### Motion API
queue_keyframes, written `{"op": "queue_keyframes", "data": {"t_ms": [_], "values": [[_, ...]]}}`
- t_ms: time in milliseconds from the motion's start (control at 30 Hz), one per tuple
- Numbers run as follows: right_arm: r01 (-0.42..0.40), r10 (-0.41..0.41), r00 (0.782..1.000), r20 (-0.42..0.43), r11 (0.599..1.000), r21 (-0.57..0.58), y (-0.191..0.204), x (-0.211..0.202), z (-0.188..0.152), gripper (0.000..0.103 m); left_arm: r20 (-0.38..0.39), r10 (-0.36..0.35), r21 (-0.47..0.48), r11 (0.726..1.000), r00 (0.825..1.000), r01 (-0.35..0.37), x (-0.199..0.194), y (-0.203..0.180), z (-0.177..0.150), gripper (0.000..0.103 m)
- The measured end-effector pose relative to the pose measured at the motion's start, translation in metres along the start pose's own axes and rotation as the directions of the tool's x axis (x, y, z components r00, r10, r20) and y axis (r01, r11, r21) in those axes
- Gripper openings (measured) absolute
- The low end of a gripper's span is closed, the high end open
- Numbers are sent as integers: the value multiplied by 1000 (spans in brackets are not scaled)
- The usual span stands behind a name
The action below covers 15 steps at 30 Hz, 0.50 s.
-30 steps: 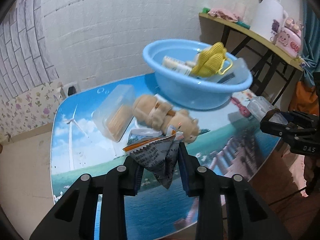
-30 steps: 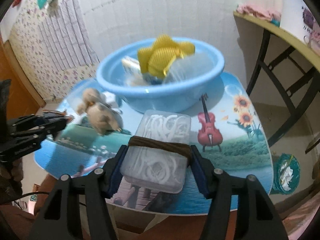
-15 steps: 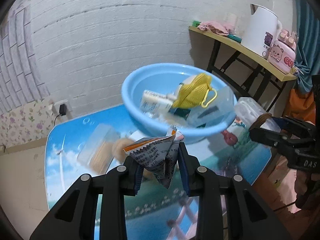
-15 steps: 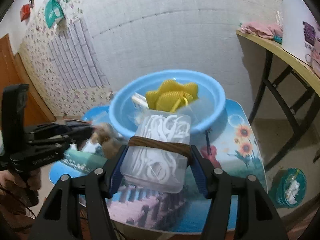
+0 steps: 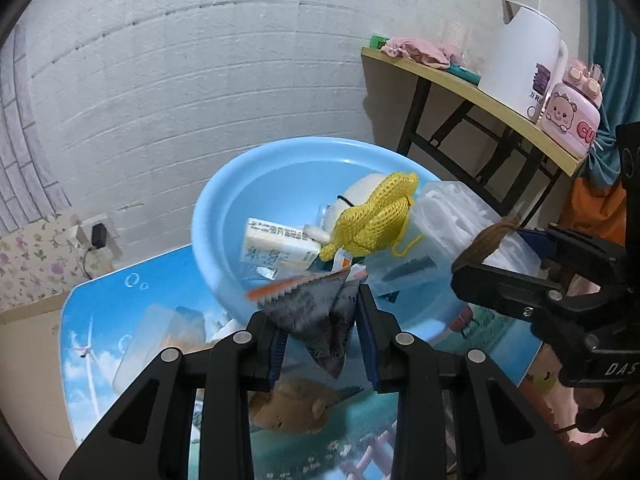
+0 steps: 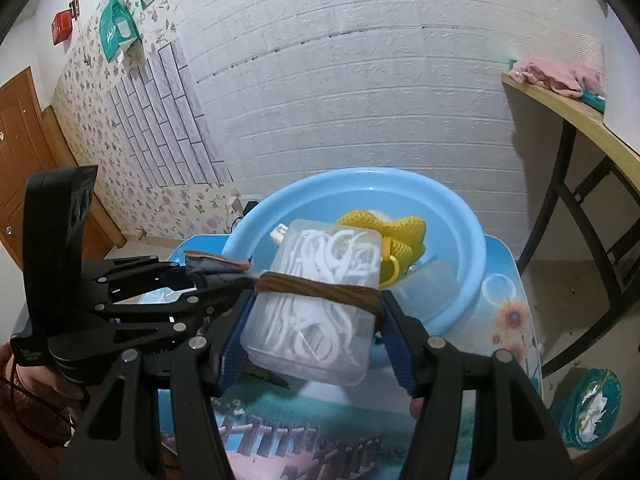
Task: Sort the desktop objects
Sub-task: 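Lift the cable bundle and snack bag up over the blue basin, then open both tools to drop the cable bundle and snack bag into the basin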
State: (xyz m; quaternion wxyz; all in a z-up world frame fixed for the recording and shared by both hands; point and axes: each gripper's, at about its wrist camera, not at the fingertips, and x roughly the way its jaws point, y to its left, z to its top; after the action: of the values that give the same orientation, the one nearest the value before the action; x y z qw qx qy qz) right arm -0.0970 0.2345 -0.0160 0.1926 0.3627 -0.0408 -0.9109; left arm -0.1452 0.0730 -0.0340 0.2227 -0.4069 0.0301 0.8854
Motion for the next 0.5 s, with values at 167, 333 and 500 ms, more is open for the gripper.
{"op": "queue_keyframes", "data": {"t_ms": [167, 333, 500], "values": [[8, -8, 1000, -10, 1000, -10, -5, 13, 9, 60, -28, 17, 5, 1000, 999, -17, 18, 2, 7, 31], [6, -6, 1000, -28, 1000, -14, -9, 23, 14, 60, -42, 15, 15, 1000, 999, -14, 27, -2, 14, 31], [3, -4, 999, -32, 1000, -15, -14, 29, 17, 60, -58, 36, 28, 999, 998, -34, 35, -2, 18, 31]]}}
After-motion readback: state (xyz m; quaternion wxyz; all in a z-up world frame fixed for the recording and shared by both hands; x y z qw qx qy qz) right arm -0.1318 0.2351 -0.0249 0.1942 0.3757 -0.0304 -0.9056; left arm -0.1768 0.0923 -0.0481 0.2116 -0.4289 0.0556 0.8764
